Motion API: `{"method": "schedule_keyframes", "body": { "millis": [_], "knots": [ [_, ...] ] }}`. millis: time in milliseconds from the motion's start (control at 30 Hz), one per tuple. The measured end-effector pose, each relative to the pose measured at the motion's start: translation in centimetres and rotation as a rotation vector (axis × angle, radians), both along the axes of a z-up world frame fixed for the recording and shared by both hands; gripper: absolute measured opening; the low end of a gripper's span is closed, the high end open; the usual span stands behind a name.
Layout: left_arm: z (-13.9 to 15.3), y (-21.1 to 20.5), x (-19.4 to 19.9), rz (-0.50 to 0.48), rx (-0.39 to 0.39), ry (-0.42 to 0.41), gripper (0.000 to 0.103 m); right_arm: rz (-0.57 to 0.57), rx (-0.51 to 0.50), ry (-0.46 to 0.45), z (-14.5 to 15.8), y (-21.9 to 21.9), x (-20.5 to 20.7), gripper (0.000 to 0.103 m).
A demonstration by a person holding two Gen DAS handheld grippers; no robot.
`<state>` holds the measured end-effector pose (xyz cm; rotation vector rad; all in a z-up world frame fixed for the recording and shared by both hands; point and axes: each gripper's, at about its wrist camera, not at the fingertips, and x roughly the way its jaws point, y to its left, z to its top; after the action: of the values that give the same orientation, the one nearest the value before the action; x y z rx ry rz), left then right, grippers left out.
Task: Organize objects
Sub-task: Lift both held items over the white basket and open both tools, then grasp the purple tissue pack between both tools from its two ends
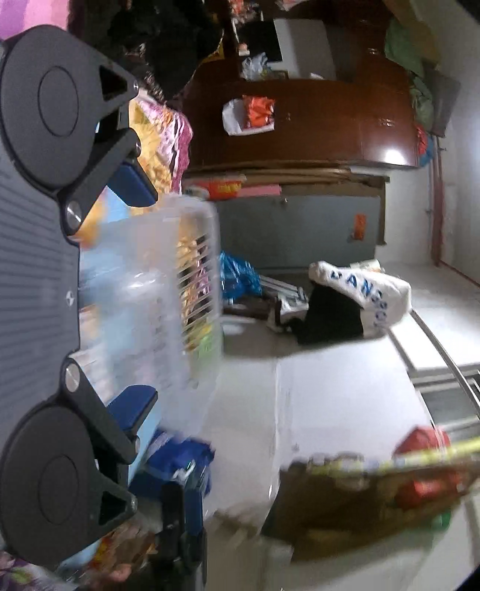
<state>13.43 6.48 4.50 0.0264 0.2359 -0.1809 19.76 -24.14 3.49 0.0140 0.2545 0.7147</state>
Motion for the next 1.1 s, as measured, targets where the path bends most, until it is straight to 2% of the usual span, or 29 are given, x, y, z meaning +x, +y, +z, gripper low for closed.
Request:
{"method": "schedule_keyframes", "body": {
  "millis": [100,200,300,433,533,667,700,733,900,1100],
  "knots": [
    [-3.3,0.3,-4.1,-0.064,0.008,0.000,0.103,0.050,0.031,0.056,-2.8,-1.3,-2.7,0.103],
    [-5.1,-0.3,-6.0,-0.093,0.037,-0.009,0.103,0.107,0.066,0.074,-4.9,-1.8,-4.0,0.103],
    [-5.8,-0.9,-5.9,-0.117,0.029,-0.013,0.102,0.151,0.005,0.063,-5.6,-0.5,-3.0,0.101],
    [-6.9,-2.4,-5.5,-0.168,0.038,-0.019,0.096,0.218,0.002,0.067,-6.5,0.7,-1.9,0.094],
    [-8.1,-3.1,-6.1,-0.196,0.042,-0.018,0.088,0.240,-0.004,0.074,-7.2,0.7,-1.9,0.085],
    [-8.9,-3.6,-5.4,-0.218,0.032,-0.003,0.081,0.310,0.023,0.060,-8.8,-0.1,-3.5,0.077],
    [-9.0,-3.7,-5.3,-0.230,0.023,0.002,0.075,0.332,0.025,0.060,-8.8,0.0,-3.4,0.068],
    [-9.2,-3.7,-5.4,-0.251,0.015,0.007,0.071,0.346,0.022,0.060,-9.1,0.1,-3.9,0.067],
    [-9.6,-4.4,-6.6,-0.233,0.061,-0.033,0.064,0.315,-0.015,-0.003,-9.2,0.1,-5.9,0.063],
    [-9.1,-3.6,-7.5,-0.264,0.039,-0.059,0.063,0.313,-0.018,-0.051,-8.5,-0.3,-7.1,0.058]
  ]
}}
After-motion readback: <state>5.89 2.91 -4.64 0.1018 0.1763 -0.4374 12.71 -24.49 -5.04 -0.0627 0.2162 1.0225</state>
